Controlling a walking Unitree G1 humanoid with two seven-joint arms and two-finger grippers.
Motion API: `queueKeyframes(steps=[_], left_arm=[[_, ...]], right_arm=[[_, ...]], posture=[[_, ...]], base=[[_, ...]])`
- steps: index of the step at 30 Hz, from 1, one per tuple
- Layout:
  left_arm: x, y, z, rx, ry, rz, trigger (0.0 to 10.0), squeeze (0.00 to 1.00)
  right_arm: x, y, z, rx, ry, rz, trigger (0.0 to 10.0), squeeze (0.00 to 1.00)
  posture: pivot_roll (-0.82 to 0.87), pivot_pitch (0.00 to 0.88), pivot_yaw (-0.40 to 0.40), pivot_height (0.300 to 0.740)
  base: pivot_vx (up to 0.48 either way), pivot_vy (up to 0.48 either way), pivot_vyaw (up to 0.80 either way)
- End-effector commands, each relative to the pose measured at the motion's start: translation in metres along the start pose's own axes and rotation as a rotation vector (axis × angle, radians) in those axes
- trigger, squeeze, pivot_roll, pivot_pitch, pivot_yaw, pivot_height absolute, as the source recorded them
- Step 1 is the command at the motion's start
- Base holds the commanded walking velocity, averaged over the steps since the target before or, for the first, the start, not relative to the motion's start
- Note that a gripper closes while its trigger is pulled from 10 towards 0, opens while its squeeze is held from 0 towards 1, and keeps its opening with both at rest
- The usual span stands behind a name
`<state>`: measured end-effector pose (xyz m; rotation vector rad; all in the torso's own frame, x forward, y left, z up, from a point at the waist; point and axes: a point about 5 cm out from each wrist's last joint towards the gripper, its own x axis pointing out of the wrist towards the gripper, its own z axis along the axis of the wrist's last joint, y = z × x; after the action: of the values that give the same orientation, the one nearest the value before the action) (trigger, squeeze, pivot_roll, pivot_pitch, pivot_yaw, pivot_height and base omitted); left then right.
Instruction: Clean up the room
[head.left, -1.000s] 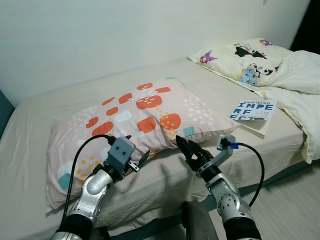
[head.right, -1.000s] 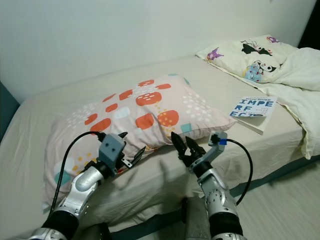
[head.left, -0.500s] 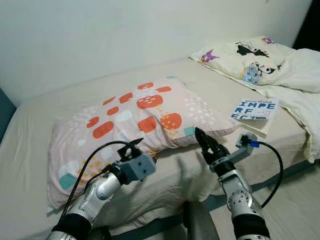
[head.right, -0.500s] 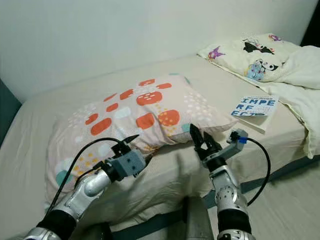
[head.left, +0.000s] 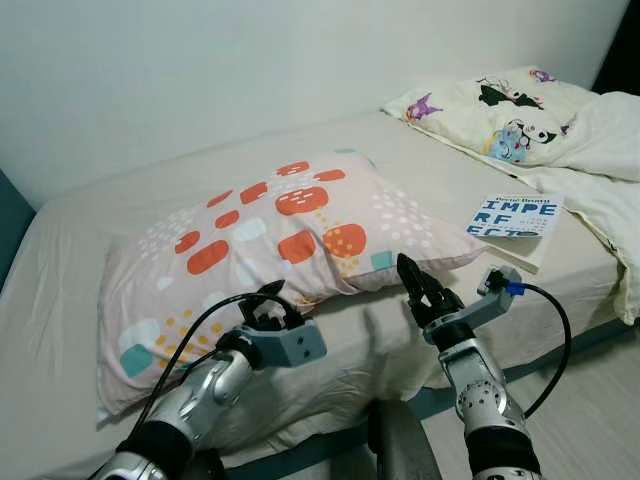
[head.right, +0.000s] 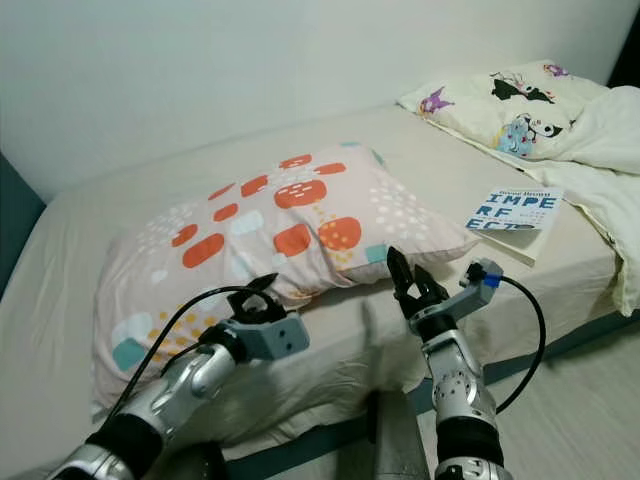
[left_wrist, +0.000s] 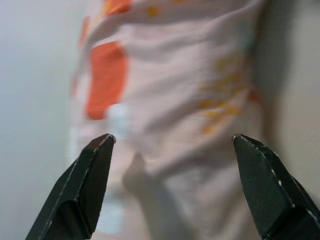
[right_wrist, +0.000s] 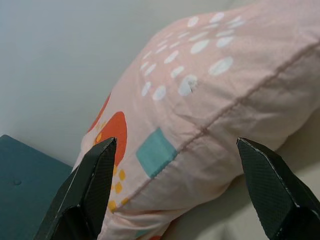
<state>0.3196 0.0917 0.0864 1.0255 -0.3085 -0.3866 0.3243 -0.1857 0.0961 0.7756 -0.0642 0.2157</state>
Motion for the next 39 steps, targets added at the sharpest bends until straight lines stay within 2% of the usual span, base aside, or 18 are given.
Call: queueKeyframes(steps=[1,8,13,20,23,27,38,39], left_arm=[[-0.001,-0.007,-0.006,0.053,0.044,-0.010,10.0,0.00],[0.002,-0.018,-0.004,0.109,0.069,-0.024,10.0,0.00],[0.003,-0.039,0.003,0.143,0.052,-0.106,10.0,0.00],[0.005,-0.041,0.005,0.175,0.057,-0.082,10.0,0.00],[0.007,-0.040,0.002,0.197,0.088,-0.043,10.0,0.00],[0.011,-0.032,-0.003,0.211,0.154,0.063,10.0,0.00],[0.014,-0.028,-0.009,0.237,0.212,0.072,10.0,0.00],[0.015,-0.027,-0.010,0.240,0.219,0.073,7.6,0.00]], right_arm=[[-0.002,0.000,-0.003,0.008,-0.001,-0.009,10.0,0.00],[-0.004,0.000,-0.004,0.009,-0.001,-0.012,10.0,0.00],[-0.005,0.001,-0.004,0.006,0.002,-0.013,10.0,0.00],[-0.005,0.000,-0.002,0.002,0.003,-0.012,10.0,0.00],[-0.005,0.000,-0.001,-0.004,0.006,-0.009,10.0,0.00],[-0.004,0.003,-0.001,-0.007,0.008,0.005,10.0,0.00],[-0.004,0.008,-0.008,-0.011,0.029,0.020,10.0,0.00],[-0.004,0.008,-0.007,-0.011,0.027,0.021,10.0,0.00]], posture=[[-0.17,0.141,0.057,0.550],[-0.17,0.151,0.056,0.550],[-0.19,0.156,0.055,0.550],[-0.20,0.146,0.050,0.550],[-0.20,0.139,0.049,0.550],[-0.21,0.132,0.048,0.550],[-0.23,0.119,0.058,0.550],[-0.23,0.115,0.062,0.550]], base=[[0.000,0.000,0.00],[0.000,0.000,0.00],[0.000,0.000,0.00],[0.000,0.000,0.00],[0.000,0.000,0.00],[0.000,0.000,0.00],[0.000,0.000,0.00],[0.000,0.000,0.00]])
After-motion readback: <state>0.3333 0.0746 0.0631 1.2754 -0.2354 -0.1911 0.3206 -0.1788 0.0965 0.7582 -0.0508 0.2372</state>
